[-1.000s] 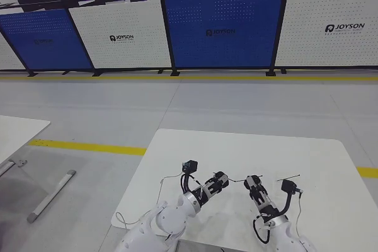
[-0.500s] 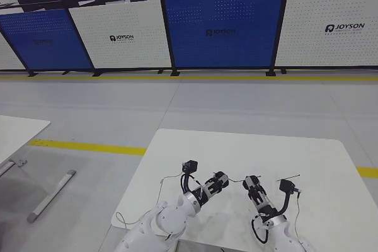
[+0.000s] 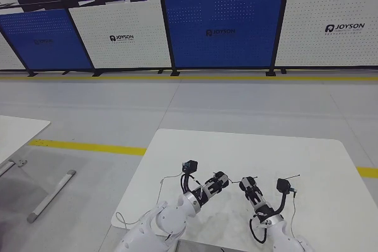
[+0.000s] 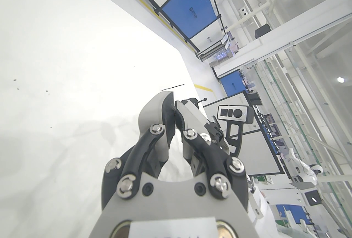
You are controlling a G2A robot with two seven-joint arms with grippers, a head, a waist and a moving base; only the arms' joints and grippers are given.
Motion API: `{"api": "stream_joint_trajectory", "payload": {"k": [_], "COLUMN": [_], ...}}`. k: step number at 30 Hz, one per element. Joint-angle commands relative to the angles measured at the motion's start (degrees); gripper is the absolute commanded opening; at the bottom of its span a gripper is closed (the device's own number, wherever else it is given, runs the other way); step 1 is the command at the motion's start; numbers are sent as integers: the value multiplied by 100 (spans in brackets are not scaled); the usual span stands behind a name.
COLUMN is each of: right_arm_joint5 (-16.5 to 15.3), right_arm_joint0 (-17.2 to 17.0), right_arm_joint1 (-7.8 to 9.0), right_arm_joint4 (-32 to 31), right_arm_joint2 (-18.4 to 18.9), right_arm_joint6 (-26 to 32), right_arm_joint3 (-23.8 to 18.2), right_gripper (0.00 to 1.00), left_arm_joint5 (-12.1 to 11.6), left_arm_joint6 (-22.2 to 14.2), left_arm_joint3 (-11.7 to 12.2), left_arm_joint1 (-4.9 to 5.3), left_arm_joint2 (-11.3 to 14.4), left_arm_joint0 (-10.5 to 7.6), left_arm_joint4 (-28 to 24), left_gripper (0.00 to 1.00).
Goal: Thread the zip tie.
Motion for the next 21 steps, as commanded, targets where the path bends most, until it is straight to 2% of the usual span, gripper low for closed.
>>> {"api": "stream_joint_trajectory", "payload": {"k": [1, 11, 21], "right_arm_joint5": [0, 13, -42], "right_arm_joint0": [0, -6, 77], "right_arm_joint1": [0, -1, -47], "right_arm_joint4": [-2, -2, 108], "right_arm_joint2": [1, 7, -51], "right_arm_joint6": [-2, -2, 280], "right_arm_joint3": [0, -6, 9], "right_gripper": [0, 0, 0], "left_arm_joint5": [0, -20, -298], "left_arm_joint6": [0, -31, -155], "left_arm_joint3": [0, 12, 6], "left_arm_joint1": [0, -7, -4], "left_arm_joint2": [0, 12, -87], "left_arm_joint0": [0, 9, 52], "left_arm_joint4": [0, -107, -453], "left_gripper": [0, 0, 0]}}
